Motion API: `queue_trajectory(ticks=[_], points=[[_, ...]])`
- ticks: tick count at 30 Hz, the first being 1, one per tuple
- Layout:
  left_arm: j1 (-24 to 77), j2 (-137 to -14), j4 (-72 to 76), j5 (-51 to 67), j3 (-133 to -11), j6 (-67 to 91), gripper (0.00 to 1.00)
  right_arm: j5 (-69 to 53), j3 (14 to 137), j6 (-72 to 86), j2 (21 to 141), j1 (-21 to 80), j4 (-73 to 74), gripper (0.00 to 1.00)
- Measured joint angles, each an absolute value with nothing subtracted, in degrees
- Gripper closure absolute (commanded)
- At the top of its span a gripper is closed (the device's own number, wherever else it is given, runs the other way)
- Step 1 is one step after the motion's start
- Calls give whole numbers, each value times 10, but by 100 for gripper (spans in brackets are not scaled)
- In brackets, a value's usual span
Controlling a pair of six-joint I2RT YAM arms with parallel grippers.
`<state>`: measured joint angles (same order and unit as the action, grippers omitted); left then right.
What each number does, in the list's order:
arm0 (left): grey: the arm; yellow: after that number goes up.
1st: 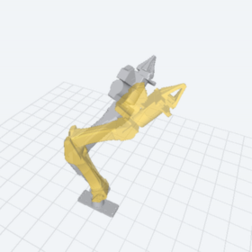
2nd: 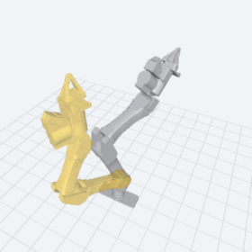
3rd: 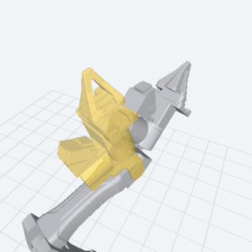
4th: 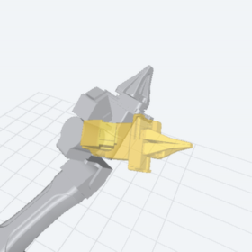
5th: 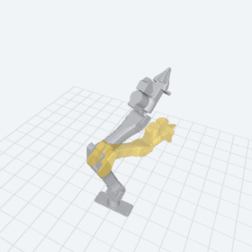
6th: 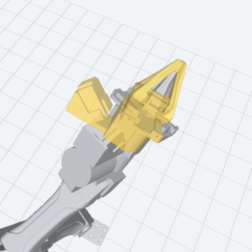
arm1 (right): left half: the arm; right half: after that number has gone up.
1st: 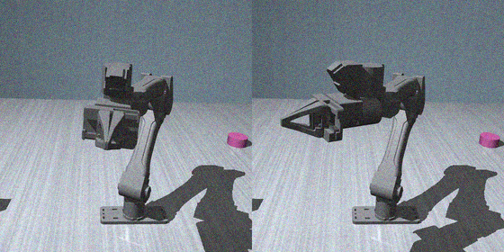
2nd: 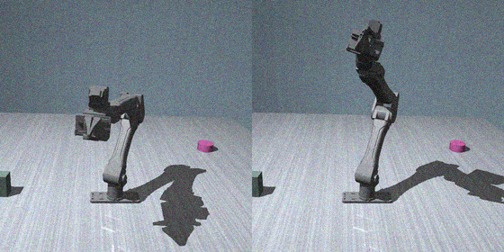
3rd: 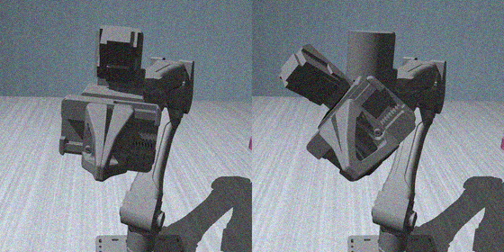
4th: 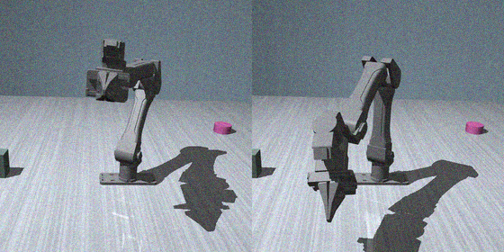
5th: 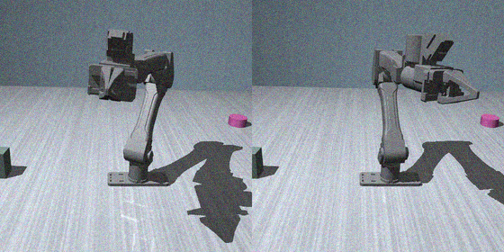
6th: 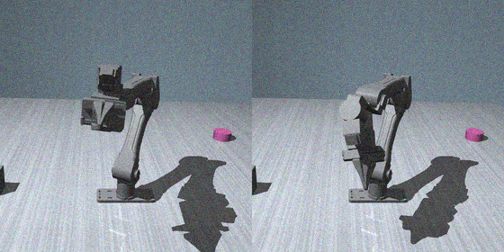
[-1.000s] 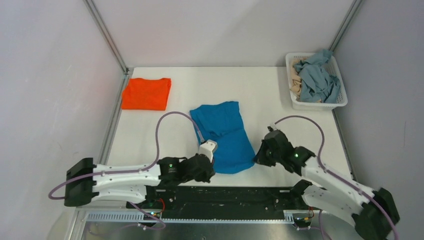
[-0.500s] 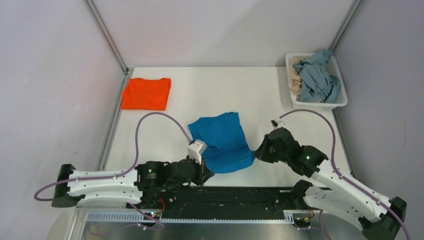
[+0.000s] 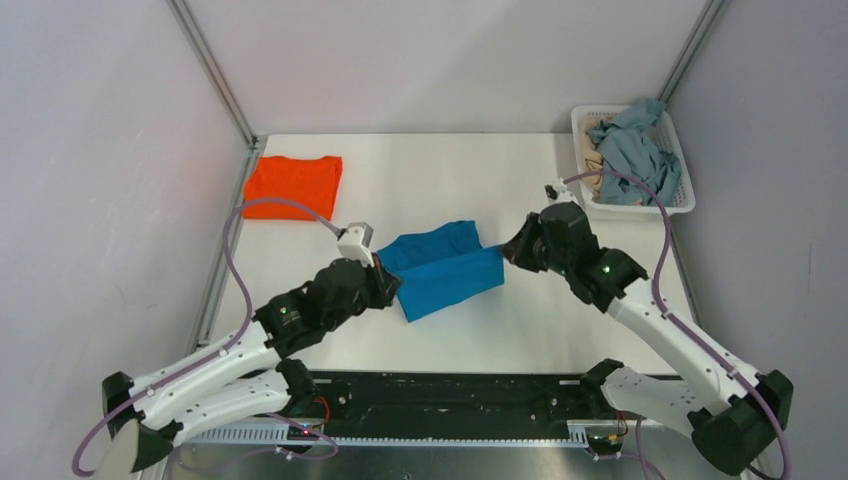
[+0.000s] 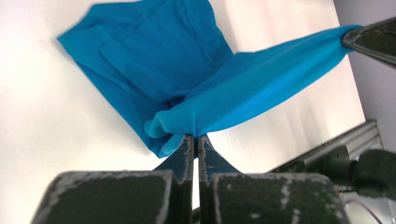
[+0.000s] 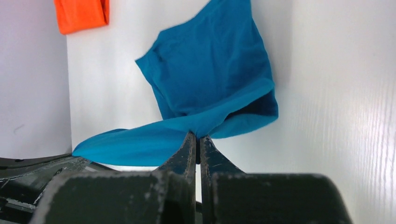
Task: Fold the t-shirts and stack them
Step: Fold the long partially folded tshirt into a neat square
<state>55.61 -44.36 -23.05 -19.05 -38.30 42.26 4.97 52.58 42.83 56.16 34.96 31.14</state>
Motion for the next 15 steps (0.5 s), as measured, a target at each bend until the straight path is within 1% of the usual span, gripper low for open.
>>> queue_trajectory(ticks=[6,15], points=[[479,-479,-223,-159,-408,399,100,3,587,393,646,311,276,100],[381,-557,-219,-119,-426,388,100,-67,635,375,775,271,221,100]])
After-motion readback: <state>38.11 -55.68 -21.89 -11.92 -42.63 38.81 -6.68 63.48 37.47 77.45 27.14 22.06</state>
